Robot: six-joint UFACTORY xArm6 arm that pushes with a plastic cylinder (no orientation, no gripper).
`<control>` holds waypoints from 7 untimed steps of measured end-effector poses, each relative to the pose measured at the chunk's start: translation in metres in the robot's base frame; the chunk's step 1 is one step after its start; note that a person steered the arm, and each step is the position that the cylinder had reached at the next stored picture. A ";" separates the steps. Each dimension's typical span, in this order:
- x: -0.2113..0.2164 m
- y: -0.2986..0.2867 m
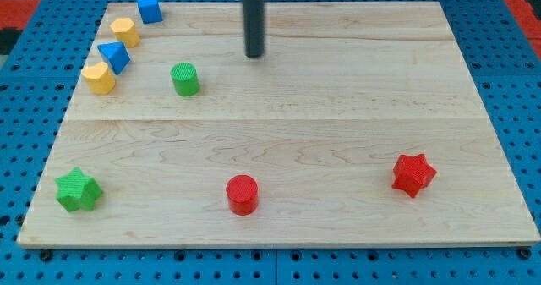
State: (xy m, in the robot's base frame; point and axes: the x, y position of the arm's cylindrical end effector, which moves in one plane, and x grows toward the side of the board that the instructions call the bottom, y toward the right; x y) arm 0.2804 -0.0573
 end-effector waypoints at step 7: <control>-0.053 -0.151</control>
State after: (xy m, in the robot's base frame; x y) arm 0.2274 -0.2082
